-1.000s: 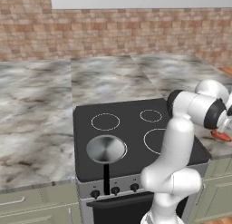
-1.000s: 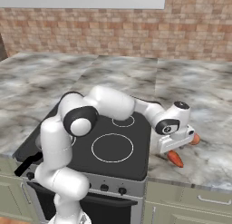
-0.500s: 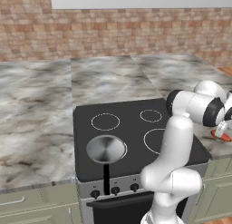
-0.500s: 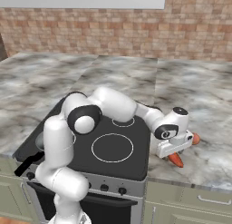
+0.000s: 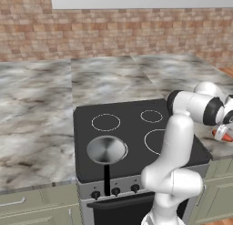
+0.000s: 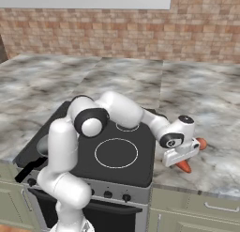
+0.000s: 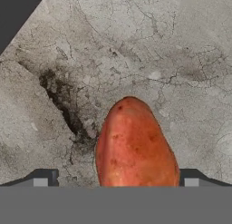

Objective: Put the sweet potato and onion in the pan. Then turn on the front left burner and set the heat to medium.

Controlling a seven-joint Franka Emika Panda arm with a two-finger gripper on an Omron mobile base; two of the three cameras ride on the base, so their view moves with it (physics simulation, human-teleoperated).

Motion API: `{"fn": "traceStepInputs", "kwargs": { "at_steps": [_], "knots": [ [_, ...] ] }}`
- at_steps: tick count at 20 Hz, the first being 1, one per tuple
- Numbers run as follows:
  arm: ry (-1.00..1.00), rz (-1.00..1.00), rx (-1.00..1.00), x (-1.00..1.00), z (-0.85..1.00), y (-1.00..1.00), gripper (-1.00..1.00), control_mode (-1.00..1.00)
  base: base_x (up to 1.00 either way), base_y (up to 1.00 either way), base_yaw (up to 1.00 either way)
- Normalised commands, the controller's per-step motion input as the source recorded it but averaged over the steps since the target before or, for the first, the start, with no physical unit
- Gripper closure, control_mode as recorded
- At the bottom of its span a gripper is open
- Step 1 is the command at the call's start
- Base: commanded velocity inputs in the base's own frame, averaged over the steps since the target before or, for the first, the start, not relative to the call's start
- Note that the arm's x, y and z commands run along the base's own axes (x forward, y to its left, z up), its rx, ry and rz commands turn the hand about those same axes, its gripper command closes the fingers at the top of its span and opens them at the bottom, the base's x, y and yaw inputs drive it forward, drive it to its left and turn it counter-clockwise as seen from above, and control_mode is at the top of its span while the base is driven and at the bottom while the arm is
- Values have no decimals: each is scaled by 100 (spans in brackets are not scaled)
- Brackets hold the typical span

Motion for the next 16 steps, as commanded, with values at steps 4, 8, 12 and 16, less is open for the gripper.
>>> {"fn": "traceStepInputs", "kwargs": {
  "at_steps": [4,8,12,16],
  "knots": [
    [0,0,0,5,-30,0,-100,-100,0,0,0],
    [0,0,0,4,-28,0,-100,-100,0,0,0],
    [0,0,0,0,-18,0,-100,-100,0,0,0],
    [2,0,0,0,0,0,-100,-100,0,0,0]
  ]
}}
